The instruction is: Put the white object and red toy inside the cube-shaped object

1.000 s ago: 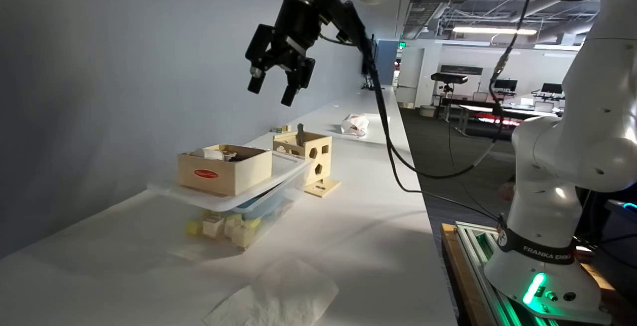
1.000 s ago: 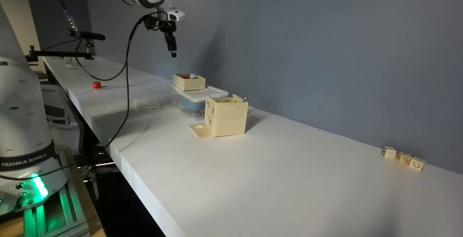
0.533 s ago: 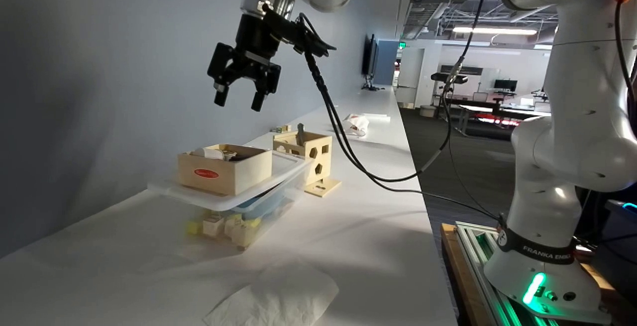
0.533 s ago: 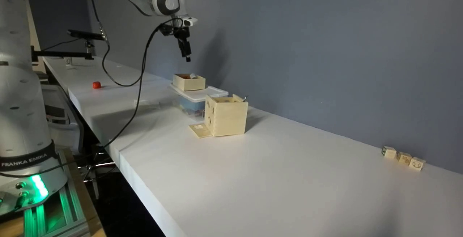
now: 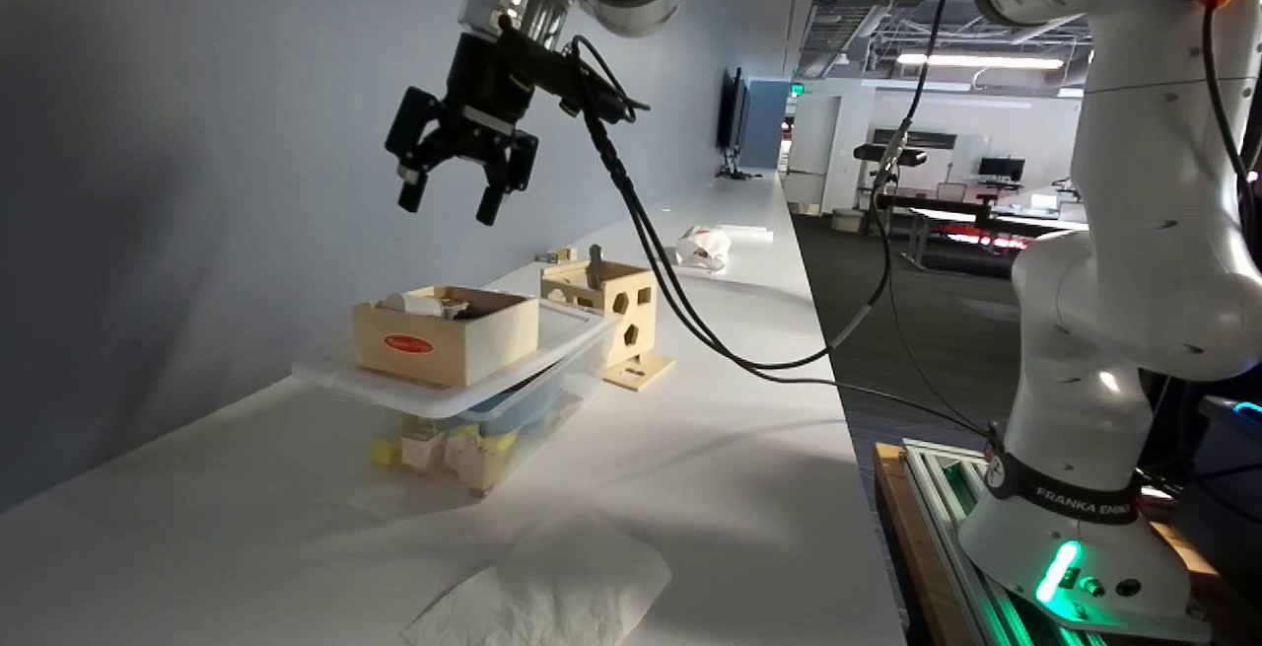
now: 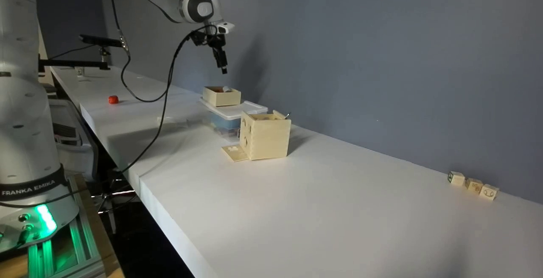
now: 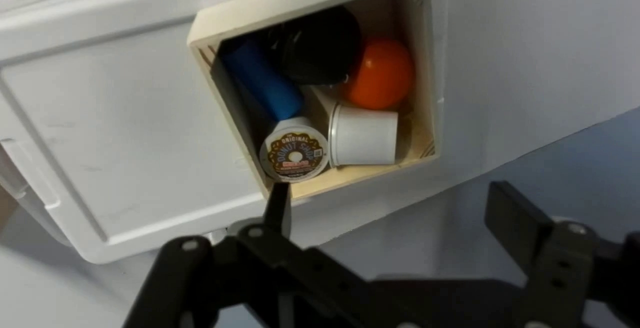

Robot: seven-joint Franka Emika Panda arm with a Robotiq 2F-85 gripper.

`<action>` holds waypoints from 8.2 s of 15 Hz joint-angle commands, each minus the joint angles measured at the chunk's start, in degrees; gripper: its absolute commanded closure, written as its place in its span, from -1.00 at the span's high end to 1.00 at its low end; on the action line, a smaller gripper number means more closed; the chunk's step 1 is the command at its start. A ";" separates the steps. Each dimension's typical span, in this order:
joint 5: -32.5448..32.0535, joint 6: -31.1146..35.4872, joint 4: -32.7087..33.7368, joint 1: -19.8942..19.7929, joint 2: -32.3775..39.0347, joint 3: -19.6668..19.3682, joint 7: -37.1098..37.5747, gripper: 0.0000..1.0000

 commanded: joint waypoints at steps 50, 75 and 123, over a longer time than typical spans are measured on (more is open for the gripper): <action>0.92 13.67 -10.72 -1.61 -2.78 -10.59 5.08 -0.55; -19.86 4.44 -15.87 -4.87 -9.60 -12.72 53.28 1.00; -9.01 4.18 3.14 7.04 11.15 -5.43 35.51 0.57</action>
